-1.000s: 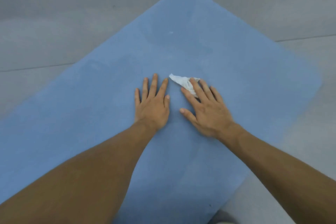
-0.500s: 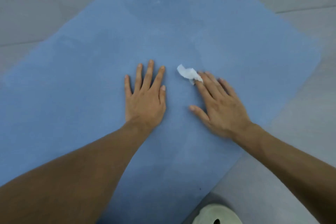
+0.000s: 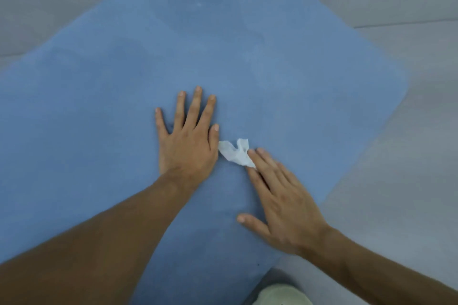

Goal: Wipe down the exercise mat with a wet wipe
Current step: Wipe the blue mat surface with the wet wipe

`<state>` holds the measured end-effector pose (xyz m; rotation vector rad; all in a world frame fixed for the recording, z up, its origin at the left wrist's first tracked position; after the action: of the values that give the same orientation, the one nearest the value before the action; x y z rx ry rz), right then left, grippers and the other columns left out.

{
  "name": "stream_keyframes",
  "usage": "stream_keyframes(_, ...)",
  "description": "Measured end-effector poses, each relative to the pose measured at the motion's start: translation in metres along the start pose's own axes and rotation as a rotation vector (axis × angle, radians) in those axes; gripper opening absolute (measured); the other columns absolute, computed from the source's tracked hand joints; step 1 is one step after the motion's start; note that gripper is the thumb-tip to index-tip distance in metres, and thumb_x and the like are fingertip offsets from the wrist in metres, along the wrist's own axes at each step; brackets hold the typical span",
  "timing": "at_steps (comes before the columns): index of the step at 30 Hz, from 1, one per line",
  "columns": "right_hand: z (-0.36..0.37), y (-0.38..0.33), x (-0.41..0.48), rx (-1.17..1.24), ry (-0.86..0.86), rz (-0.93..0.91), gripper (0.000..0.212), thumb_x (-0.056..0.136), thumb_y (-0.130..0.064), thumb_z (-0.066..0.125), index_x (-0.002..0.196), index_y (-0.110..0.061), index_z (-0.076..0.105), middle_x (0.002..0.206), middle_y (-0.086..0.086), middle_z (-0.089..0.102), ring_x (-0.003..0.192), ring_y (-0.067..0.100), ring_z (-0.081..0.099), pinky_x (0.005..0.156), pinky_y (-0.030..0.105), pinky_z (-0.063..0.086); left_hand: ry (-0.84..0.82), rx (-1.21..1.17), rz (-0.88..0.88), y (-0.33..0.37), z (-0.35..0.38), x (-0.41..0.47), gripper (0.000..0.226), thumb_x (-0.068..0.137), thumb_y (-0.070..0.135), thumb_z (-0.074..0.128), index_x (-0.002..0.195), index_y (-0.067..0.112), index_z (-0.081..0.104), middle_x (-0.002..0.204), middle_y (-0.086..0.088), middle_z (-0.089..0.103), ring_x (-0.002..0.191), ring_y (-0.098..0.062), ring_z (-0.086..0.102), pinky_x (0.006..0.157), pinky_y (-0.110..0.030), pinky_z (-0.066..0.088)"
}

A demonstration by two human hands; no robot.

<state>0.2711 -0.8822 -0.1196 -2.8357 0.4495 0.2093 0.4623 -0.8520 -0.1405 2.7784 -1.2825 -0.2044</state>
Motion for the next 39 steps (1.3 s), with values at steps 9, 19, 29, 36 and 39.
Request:
stream_keyframes(9, -0.026, 0.07, 0.052, -0.135, 0.089, 0.117, 0.082, 0.103, -0.065, 0.02, 0.161, -0.008, 0.025, 0.169, 0.009, 0.023, 0.157, 0.022, 0.019, 0.127, 0.043, 0.017, -0.009, -0.049, 0.014, 0.009, -0.004, 0.003, 0.059, 0.106, 0.039, 0.025, 0.163, 0.034, 0.015, 0.172, 0.01, 0.003, 0.159, -0.017, -0.001, 0.125, -0.059, 0.002)
stream_keyframes(19, -0.024, 0.052, 0.049, 0.044, 0.063, 0.16, 0.092, 0.098, -0.071, 0.027, 0.162, -0.005, 0.015, 0.172, 0.011, 0.007, 0.159, 0.025, 0.006, 0.128, 0.043, 0.015, -0.022, -0.033, 0.017, 0.016, -0.003, 0.003, 0.06, 0.105, 0.042, 0.018, 0.164, 0.032, 0.009, 0.173, 0.009, -0.001, 0.159, -0.018, -0.005, 0.125, -0.059, 0.001)
stream_keyframes(29, 0.014, -0.017, -0.024, -0.051, 0.003, -0.129, 0.087, 0.1, -0.073, 0.033, 0.157, -0.007, 0.038, 0.17, 0.007, 0.018, 0.158, 0.021, 0.015, 0.122, 0.047, 0.025, -0.036, 0.005, 0.064, 0.025, -0.001, -0.002, 0.059, 0.106, 0.042, 0.017, 0.164, 0.033, 0.009, 0.173, 0.009, 0.0, 0.159, -0.017, -0.003, 0.125, -0.059, 0.002)
stream_keyframes(36, -0.031, 0.096, 0.05, -0.081, 0.147, 0.23, 0.084, 0.103, -0.066, 0.016, 0.16, -0.006, 0.029, 0.168, 0.011, 0.023, 0.156, 0.024, 0.021, 0.126, 0.045, 0.019, -0.033, -0.009, 0.065, 0.026, -0.003, -0.003, 0.061, 0.104, 0.043, 0.009, 0.164, 0.033, 0.009, 0.173, 0.009, -0.001, 0.159, -0.017, -0.005, 0.126, -0.058, 0.001)
stream_keyframes(39, -0.03, 0.102, 0.058, -0.068, 0.14, 0.263, 0.088, 0.101, -0.07, 0.013, 0.161, -0.007, 0.024, 0.171, 0.007, 0.016, 0.158, 0.02, 0.012, 0.128, 0.042, 0.013, -0.029, -0.009, 0.06, 0.026, -0.003, -0.003, 0.061, 0.104, 0.043, 0.01, 0.164, 0.033, 0.01, 0.173, 0.009, 0.0, 0.159, -0.017, -0.005, 0.126, -0.058, 0.002)
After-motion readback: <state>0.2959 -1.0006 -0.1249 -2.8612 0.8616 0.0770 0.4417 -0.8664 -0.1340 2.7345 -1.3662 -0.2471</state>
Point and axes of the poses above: each hand's wrist, its own x-axis towards the middle knuckle, its own z-axis out of the palm, y = z × x, the point moved 10 cm from there along x, towards the middle knuckle
